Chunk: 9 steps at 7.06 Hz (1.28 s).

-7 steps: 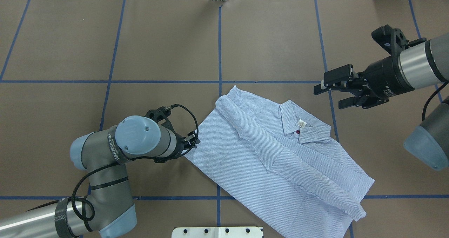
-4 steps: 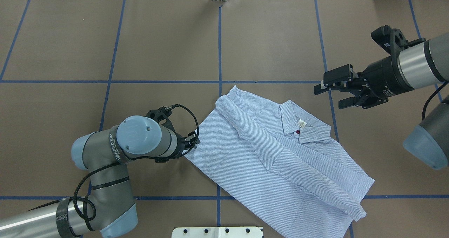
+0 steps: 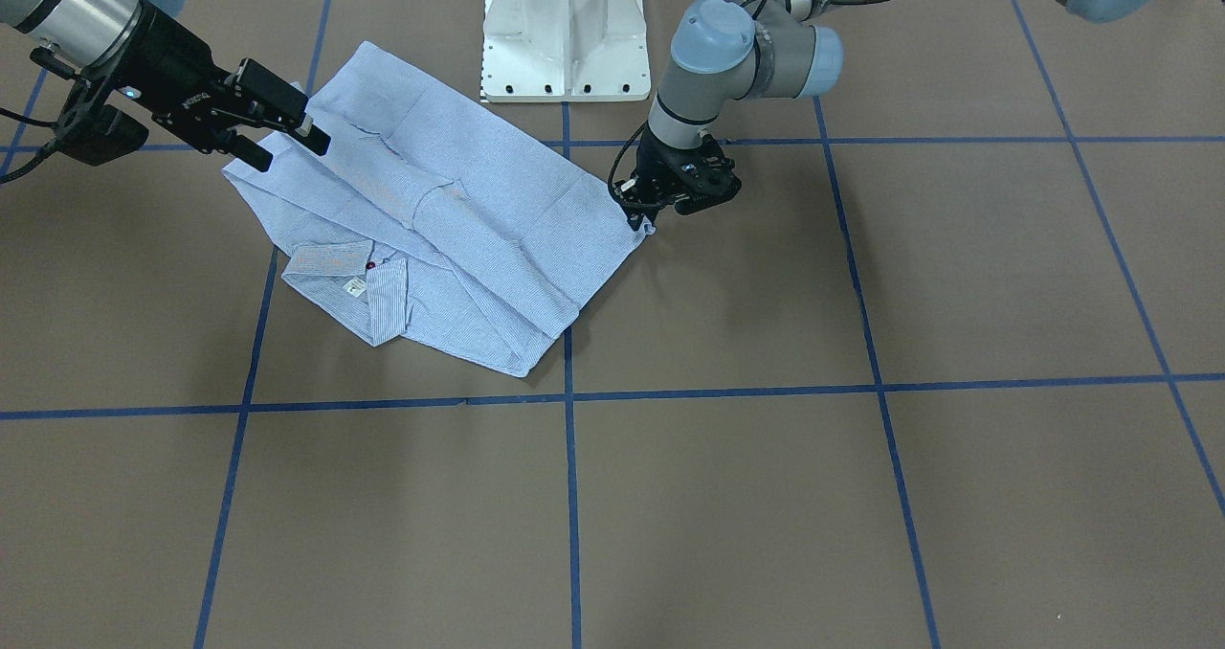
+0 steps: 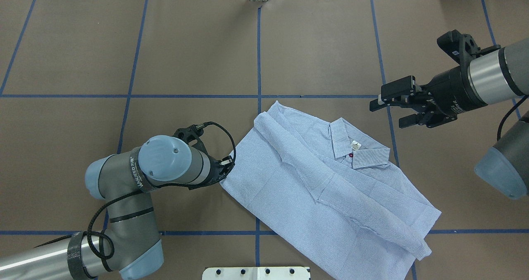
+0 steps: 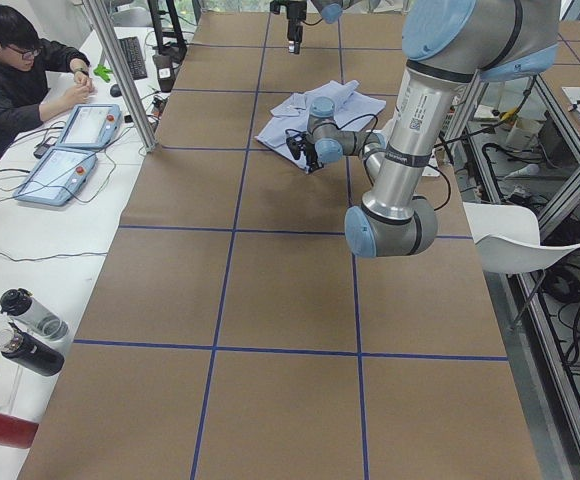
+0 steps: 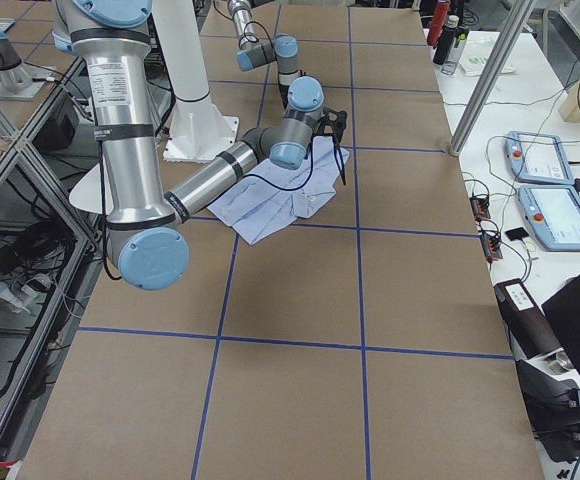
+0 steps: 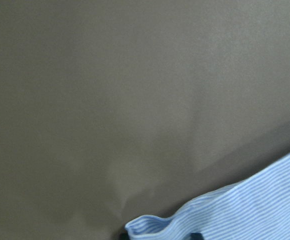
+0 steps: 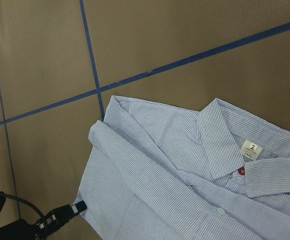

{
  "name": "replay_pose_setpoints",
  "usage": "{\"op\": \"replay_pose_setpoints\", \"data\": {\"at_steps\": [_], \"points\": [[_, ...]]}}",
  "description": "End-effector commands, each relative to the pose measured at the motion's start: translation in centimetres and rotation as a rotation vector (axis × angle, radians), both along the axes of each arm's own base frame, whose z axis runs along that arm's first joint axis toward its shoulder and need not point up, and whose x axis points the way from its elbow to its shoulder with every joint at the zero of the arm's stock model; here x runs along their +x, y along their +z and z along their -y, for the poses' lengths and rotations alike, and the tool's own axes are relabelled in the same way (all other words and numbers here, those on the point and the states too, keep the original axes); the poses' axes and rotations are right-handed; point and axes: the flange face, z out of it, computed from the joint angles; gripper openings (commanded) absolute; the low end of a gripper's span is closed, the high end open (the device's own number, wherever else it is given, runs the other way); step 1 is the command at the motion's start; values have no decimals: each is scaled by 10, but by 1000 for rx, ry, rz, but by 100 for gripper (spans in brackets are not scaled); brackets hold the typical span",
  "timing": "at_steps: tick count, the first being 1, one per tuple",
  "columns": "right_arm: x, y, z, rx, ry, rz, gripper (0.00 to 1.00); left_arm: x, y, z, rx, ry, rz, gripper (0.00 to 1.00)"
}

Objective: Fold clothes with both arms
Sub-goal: 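Grasp the shirt edge nearest the left gripper, then drag the shirt edge with the left gripper away from the robot, rotating it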

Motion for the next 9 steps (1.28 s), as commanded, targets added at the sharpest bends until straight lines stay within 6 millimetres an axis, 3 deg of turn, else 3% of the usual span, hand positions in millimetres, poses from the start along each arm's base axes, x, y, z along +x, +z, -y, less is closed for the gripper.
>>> {"op": "replay_pose_setpoints", "data": {"at_steps": [1,3,4,6,9], "points": [[0,1,0,-2,-1,-1,100,-5,-7,1,4,-3,-13,0],[0,2,0,-4,0,-3,100,-22,-9,23,6,-44,-19,0],[1,2,1,-4,3,-4,100,-40,-7,50,12,-86,-12,0],[1,4,3,1,26,-12,100,-68,16,108,52,-144,44,0],[1,8,8,5,67,-30,100,-61,23,197,120,-182,94,0]]}}
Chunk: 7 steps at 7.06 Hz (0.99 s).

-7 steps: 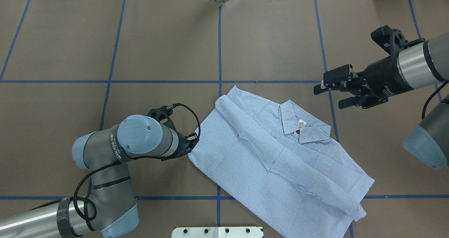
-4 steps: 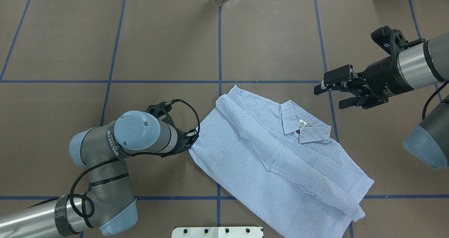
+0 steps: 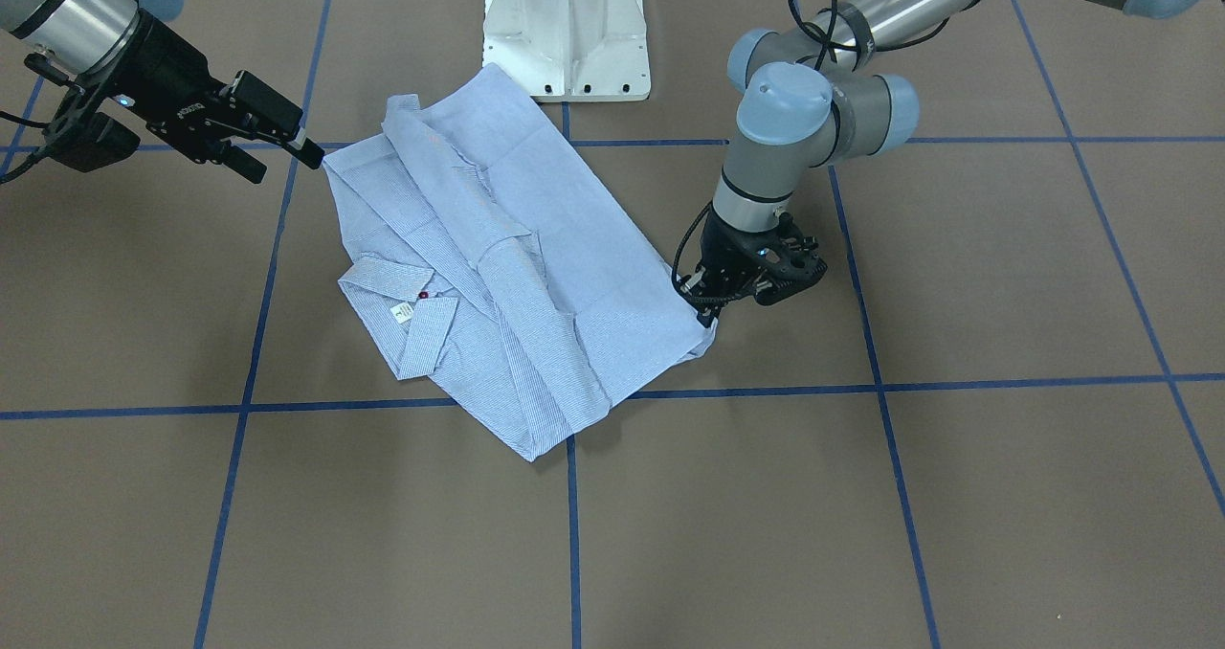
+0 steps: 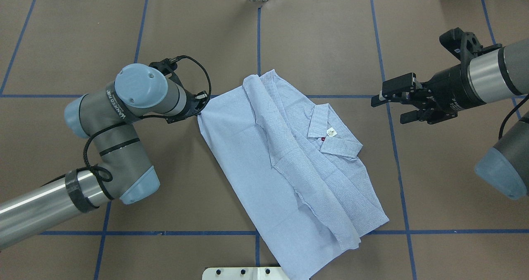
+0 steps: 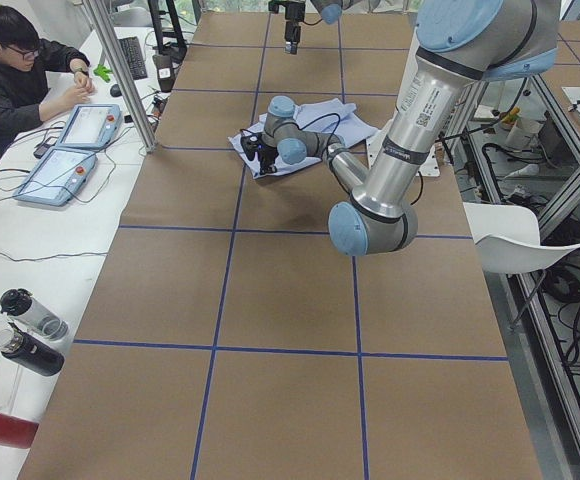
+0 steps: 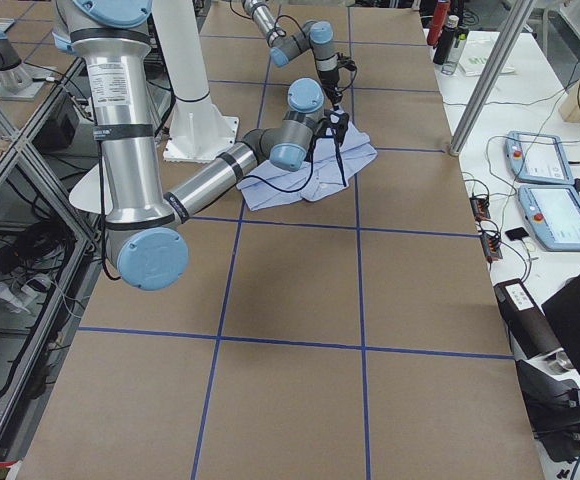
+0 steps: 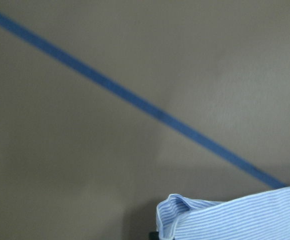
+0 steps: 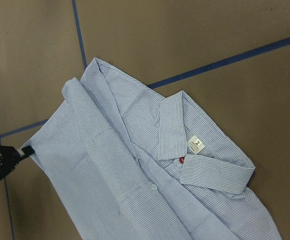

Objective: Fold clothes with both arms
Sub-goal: 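Drag the shirt edge with the left gripper away from the robot, rotating it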

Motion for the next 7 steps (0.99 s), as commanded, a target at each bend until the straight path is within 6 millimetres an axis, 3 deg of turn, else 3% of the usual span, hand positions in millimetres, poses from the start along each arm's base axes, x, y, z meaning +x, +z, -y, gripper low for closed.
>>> {"op": "replay_pose_setpoints", "data": {"at_steps": [1,3,4,5,6,7], "points": [[0,4,2,1,24,-12,100,7,10,60,46,-37,-9,0],[0,4,3,2,27,-13,100,6,-15,99,139,-88,2,0],[0,4,3,-1,28,-14,100,9,-18,111,213,-122,-14,0],[0,5,4,1,33,-15,100,21,-2,127,270,-159,-28,0],[1,5,4,5,45,-20,100,28,-1,134,296,-166,-60,0],[1,5,5,6,47,-20,100,29,-10,135,307,-169,-73,0]]}}
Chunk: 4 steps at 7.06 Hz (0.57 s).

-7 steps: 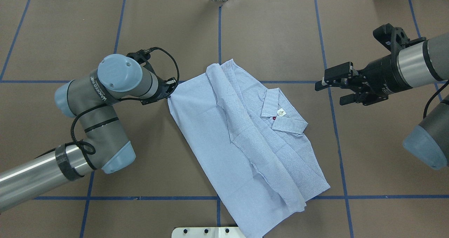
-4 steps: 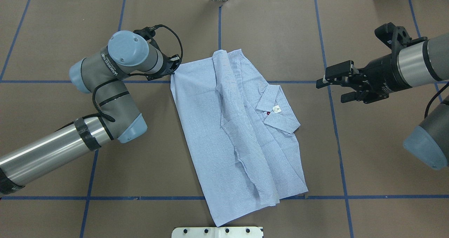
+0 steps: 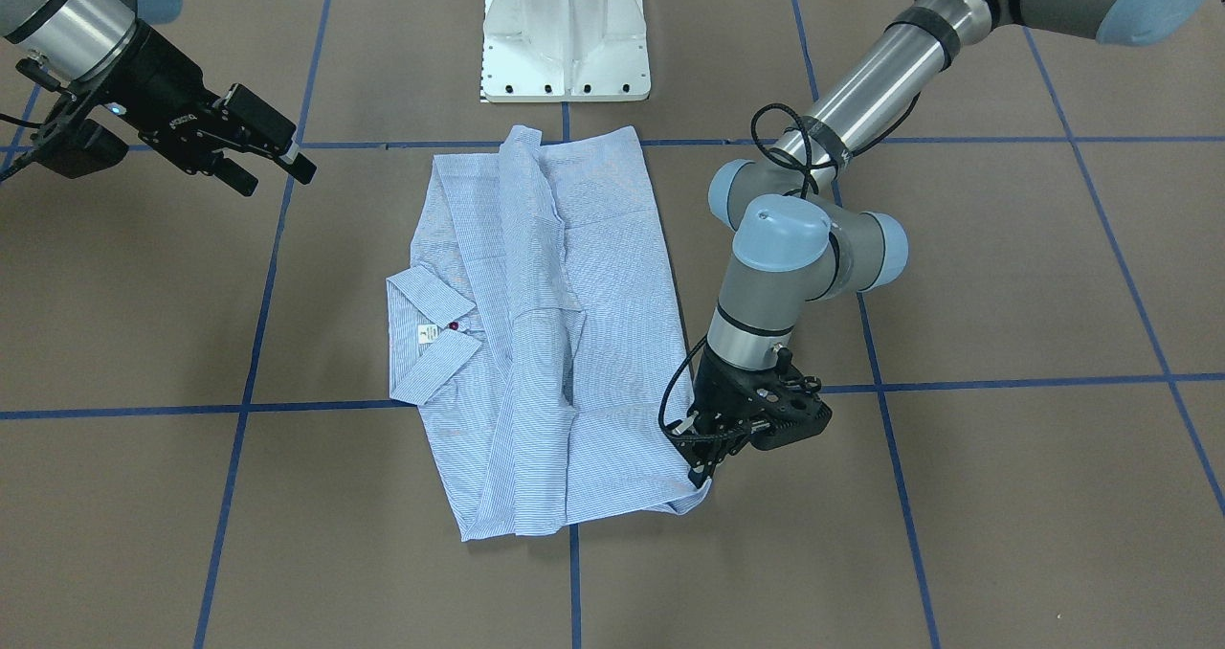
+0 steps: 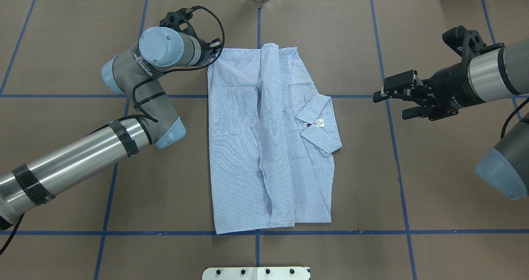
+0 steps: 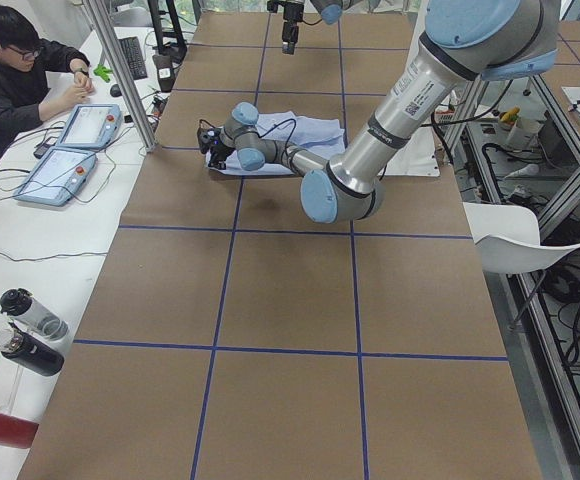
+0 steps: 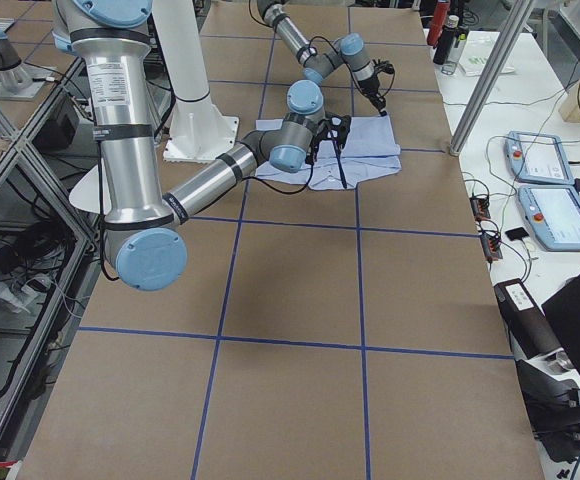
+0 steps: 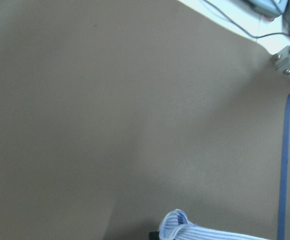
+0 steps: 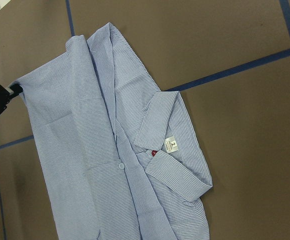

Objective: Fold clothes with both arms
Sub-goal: 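Drag the shirt edge with the left gripper away from the robot, rotating it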

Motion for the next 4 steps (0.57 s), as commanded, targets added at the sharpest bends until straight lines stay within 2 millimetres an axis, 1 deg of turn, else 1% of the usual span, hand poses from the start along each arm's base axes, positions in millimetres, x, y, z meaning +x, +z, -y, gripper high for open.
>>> {"op": "replay_pose_setpoints", "data": {"at_steps": [1,3,4], "points": [[1,2,0,0,6,-4,100,4,-4,5,25,-8,-19,0],[0,2,0,-3,6,-4,100,4,-5,6,28,-9,-19,0],[0,2,1,0,6,-4,100,3,-7,9,65,-31,0,0]]}}
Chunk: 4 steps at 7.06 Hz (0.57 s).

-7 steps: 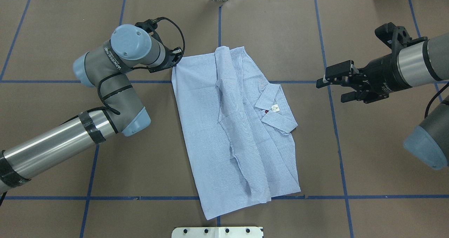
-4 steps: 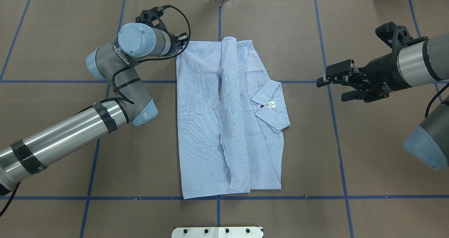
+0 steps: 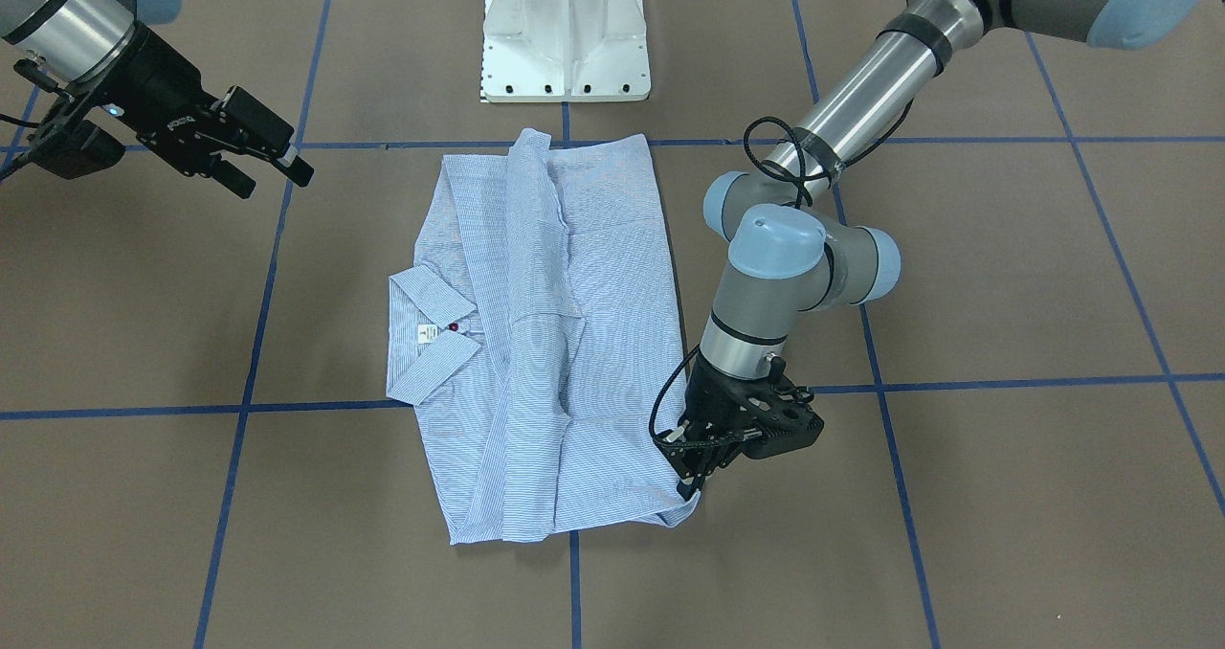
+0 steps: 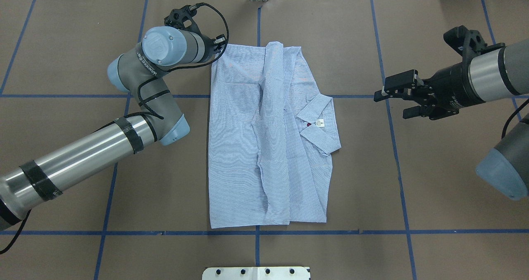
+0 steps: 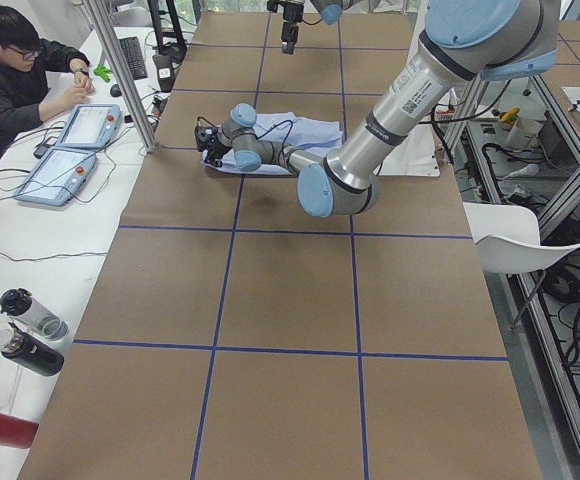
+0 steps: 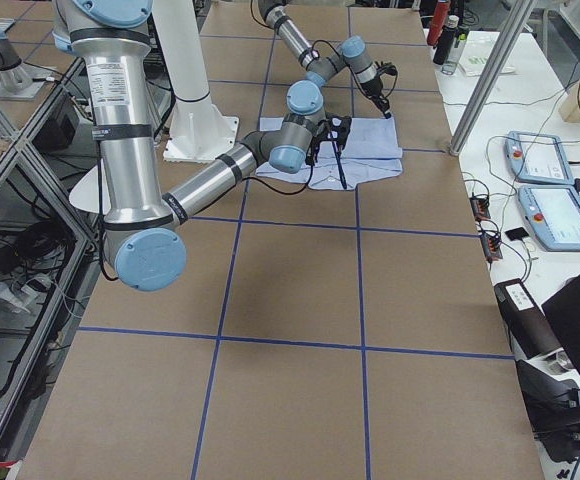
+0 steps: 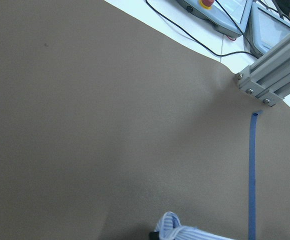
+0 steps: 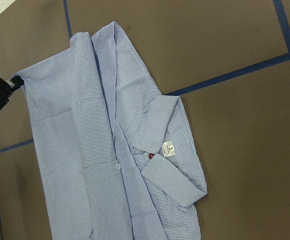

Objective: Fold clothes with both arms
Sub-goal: 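Release the shirt with the left gripper while the right gripper moves over the shirt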

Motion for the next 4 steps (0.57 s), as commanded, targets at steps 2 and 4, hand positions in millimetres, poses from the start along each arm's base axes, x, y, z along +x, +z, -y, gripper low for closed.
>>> {"op": "replay_pose_setpoints", "data": {"at_steps": [2,4], "points": [[-1,1,1,-2,0,-1,100,2,-4,6,38,-20,6,0],[-3,-5,3,6,-1,5,100,4,-4,8,35,-20,10,66]]}}
